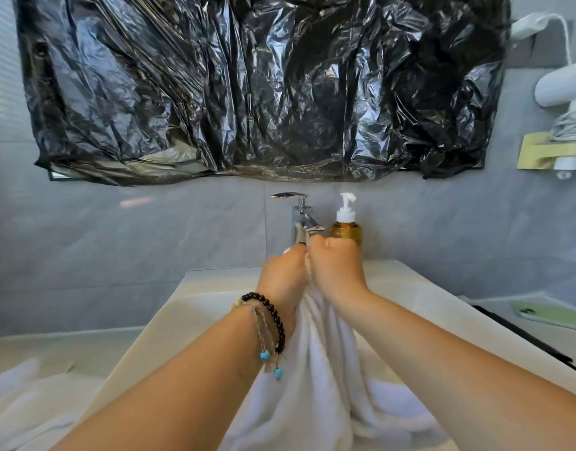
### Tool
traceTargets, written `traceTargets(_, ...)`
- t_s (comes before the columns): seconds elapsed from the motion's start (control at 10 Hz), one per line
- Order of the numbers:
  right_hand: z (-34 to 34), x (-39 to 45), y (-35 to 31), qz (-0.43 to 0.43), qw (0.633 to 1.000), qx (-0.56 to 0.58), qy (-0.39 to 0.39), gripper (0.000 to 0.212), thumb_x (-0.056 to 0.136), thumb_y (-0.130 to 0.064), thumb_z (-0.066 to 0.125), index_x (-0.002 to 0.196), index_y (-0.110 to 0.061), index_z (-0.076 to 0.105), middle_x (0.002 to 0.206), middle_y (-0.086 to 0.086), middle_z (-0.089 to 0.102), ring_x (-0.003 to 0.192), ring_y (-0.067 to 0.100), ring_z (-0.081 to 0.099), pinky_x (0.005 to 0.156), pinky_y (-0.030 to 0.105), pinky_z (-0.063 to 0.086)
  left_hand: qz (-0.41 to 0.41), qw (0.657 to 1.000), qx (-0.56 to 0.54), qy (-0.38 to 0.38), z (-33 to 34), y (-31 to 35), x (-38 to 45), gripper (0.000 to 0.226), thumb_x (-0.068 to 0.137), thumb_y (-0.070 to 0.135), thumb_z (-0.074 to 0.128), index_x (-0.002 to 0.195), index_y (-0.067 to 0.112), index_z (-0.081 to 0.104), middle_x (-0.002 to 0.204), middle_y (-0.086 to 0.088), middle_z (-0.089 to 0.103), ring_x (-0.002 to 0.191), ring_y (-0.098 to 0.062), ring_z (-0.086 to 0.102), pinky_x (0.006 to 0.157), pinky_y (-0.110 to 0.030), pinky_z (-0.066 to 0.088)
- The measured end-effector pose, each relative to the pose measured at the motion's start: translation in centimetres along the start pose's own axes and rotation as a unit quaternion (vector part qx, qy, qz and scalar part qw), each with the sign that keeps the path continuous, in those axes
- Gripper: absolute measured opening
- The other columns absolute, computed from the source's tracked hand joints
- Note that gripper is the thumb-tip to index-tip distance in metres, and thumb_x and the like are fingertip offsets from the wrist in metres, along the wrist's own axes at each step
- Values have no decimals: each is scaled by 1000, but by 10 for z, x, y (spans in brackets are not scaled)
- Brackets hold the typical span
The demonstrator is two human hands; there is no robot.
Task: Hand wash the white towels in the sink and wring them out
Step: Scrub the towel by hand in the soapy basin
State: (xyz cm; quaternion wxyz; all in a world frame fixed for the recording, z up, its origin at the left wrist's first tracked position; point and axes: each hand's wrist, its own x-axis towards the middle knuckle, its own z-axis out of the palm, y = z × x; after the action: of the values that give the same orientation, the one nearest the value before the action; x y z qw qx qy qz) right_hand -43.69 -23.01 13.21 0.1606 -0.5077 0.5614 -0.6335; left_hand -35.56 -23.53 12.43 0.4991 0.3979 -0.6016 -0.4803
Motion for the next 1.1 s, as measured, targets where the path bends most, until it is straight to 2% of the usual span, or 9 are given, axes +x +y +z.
traceTargets(0.1, 10, -40, -12, -105, 993, -51, -17, 50, 93, -15, 47, 46, -16, 31, 47, -2, 33, 50, 14, 32, 49, 31, 26, 1, 998, -56, 12, -16, -11, 10, 17, 87, 29, 55, 72, 20, 57, 74, -3, 57, 70, -21, 53, 66, -34, 47)
traceTargets(0.2, 9, -22, -8, -48, 997, -51, -22, 49, 92, -13, 49, 45, -17, 35, 47, -1, 36, 52, 16, 34, 54, 32, 28, -60, 991, -114, -30, -14, -13, 5, 19, 62, 28, 64, 75, 14, 61, 71, -10, 57, 69, -22, 54, 64, -34, 41)
traceTargets(0.3, -6, -2, -3, 69, 997, 28, 18, 42, 91, -14, 49, 50, -15, 41, 54, 2, 43, 60, 24, 42, 65, 32, 34, -45, 993, -98, -41, 2, -8, -3, 16, 79, 27, 56, 71, 14, 57, 68, -9, 56, 64, -24, 54, 65, -35, 40)
traceTargets(0.5, 10, -48, -11, -81, 995, -40, -35, 52, 92, -10, 48, 44, -21, 29, 40, -5, 29, 44, 9, 29, 45, 23, 21, -38, 996, -64, 39, -19, -13, 9, 18, 81, 14, 54, 63, 17, 49, 63, -4, 46, 63, -21, 40, 58, -32, 34)
traceTargets(0.7, -9, -16, -6, 48, 999, 4, 20, 44, 93, -11, 46, 50, -14, 38, 52, 1, 40, 62, 23, 38, 54, 32, 27, -60, 996, -63, -14, 0, -6, -3, 18, 71, 32, 55, 72, 15, 56, 72, -11, 49, 71, -23, 48, 69, -39, 35)
traceTargets(0.8, 1, -46, -10, -86, 996, -36, -15, 49, 94, -12, 45, 47, -20, 31, 49, -3, 32, 56, 18, 34, 54, 31, 26, -41, 998, -44, 32, -12, -4, 5, 26, 84, 20, 52, 60, 16, 45, 63, -6, 44, 65, -21, 39, 64, -36, 31)
traceTargets(0.9, 7, -44, -13, -108, 993, -41, -11, 53, 93, -8, 47, 45, -22, 29, 46, -6, 30, 53, 15, 31, 53, 30, 25, -20, 998, -55, 11, -18, -4, 2, 17, 79, 22, 57, 63, 19, 53, 66, -5, 50, 64, -22, 46, 65, -36, 39)
traceTargets(1.0, -12, -14, -11, -1, 999, 10, 32, 48, 93, -9, 47, 46, -16, 36, 48, 0, 39, 63, 26, 39, 59, 31, 29, -27, 996, -72, -52, -3, -1, -10, 22, 73, 34, 57, 80, 13, 60, 78, -12, 55, 75, -24, 53, 72, -39, 41)
traceTargets(1.1, -20, -22, -9, -45, 998, -41, 22, 46, 94, -12, 45, 50, -18, 37, 51, -1, 39, 62, 24, 41, 57, 32, 31, -12, 999, -41, -23, 4, 1, -9, 25, 76, 37, 56, 79, 13, 60, 80, -12, 56, 76, -23, 53, 72, -40, 44)
